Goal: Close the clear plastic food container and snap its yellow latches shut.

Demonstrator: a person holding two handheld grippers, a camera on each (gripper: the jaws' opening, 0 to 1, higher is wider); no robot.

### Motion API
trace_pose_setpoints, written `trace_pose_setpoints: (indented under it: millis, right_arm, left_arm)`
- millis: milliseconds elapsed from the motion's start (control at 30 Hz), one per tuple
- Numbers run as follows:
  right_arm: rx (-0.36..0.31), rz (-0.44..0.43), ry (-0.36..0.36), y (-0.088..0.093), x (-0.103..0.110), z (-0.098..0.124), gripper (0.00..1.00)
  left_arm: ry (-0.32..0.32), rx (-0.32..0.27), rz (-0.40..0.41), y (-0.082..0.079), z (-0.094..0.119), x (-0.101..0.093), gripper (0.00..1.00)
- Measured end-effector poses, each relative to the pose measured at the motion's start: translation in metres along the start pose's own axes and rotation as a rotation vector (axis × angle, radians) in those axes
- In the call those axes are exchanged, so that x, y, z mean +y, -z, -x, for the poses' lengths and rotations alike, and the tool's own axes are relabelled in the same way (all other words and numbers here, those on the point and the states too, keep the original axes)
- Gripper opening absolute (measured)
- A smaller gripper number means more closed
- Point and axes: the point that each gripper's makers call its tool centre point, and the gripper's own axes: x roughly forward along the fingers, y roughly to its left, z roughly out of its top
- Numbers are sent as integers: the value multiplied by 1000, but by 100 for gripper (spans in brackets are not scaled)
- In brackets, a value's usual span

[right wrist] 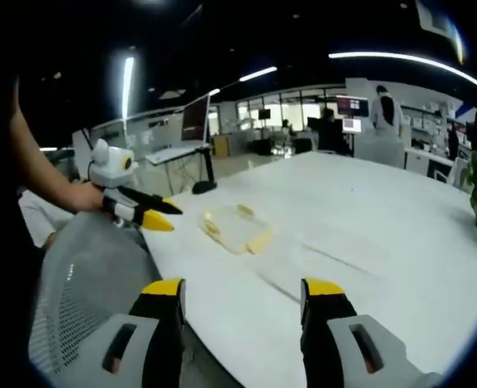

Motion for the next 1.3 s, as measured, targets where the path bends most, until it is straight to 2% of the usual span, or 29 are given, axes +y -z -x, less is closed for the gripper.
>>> trace_pose_setpoints:
  millis: [367, 633, 833, 933, 1033, 1100, 1167, 1233, 1300]
  right_arm:
    - [4, -4, -1, 1, 0, 0, 57]
    - [33, 0, -9, 6, 2, 0, 58]
    - [27, -3, -8, 6, 0, 1, 56]
    - [22, -7, -9, 5, 0, 0, 56]
    - [25, -9, -11, 5, 0, 0, 56]
    - [32, -1, -10, 6, 0, 0, 56]
    - [42, -5, -20, 8, 2, -1, 56]
    - [37, -2, -26, 6, 4, -1, 56]
    - [-21, -15, -51, -7, 8, 0, 60]
  left_arm:
    - [-5, -4, -9, -1, 1, -1, 45]
    - [5, -8, 8, -1, 1, -2, 45]
    - [-5, 9, -34, 0, 0, -3, 45]
    - [3, 5, -23, 0, 0, -4, 46]
    - [5, 1, -25, -1, 0, -3, 49]
    - [-31, 12, -70, -1, 0, 2, 51]
    - [-23, 4, -64, -2, 0, 0, 53]
    - [-17, -3, -65, -3, 0, -1, 53]
    - [-14, -5, -60, -4, 0, 0, 56]
